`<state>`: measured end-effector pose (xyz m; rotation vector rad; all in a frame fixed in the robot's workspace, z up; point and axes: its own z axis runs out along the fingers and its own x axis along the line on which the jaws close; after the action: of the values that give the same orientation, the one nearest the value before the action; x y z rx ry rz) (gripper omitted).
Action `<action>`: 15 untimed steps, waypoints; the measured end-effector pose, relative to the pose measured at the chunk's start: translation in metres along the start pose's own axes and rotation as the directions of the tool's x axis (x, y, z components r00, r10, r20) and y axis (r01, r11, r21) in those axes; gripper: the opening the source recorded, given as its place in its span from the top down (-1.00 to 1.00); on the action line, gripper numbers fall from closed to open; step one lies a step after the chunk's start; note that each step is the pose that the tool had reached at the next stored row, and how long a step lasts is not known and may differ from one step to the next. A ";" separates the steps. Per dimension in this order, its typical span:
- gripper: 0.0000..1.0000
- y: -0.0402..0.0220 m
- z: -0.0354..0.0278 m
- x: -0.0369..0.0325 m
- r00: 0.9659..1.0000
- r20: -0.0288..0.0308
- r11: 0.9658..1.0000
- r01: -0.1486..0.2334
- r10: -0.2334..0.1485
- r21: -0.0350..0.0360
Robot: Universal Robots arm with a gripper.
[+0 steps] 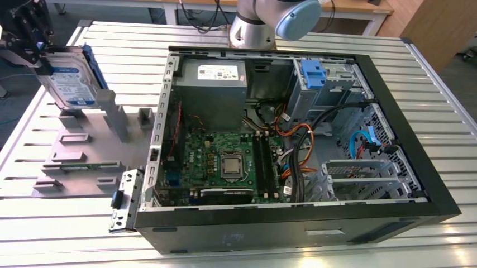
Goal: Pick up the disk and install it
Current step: 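Pick up the disk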
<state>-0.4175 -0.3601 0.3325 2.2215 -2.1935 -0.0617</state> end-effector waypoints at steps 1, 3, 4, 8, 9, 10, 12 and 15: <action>0.27 0.0000 -0.0001 0.0000 1.000 0.000 1.000 0.000 0.000 0.000; 0.27 0.0000 -0.0005 0.0000 1.000 0.000 1.000 0.000 0.000 0.000; 0.27 0.0000 -0.0007 0.0000 1.000 0.000 1.000 0.000 0.000 0.000; 0.27 0.0001 -0.0015 0.0000 1.000 0.000 1.000 0.000 0.000 0.000; 0.27 0.0001 -0.0017 0.0000 1.000 0.000 1.000 0.000 0.000 0.000; 0.27 0.0001 -0.0019 0.0000 1.000 0.000 1.000 0.000 0.000 0.000; 0.27 0.0001 -0.0023 0.0000 1.000 0.000 1.000 0.000 0.000 0.000; 0.27 0.0001 -0.0029 -0.0001 1.000 0.000 1.000 0.000 0.000 0.000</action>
<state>-0.4175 -0.3601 0.3354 2.2216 -2.1936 -0.0617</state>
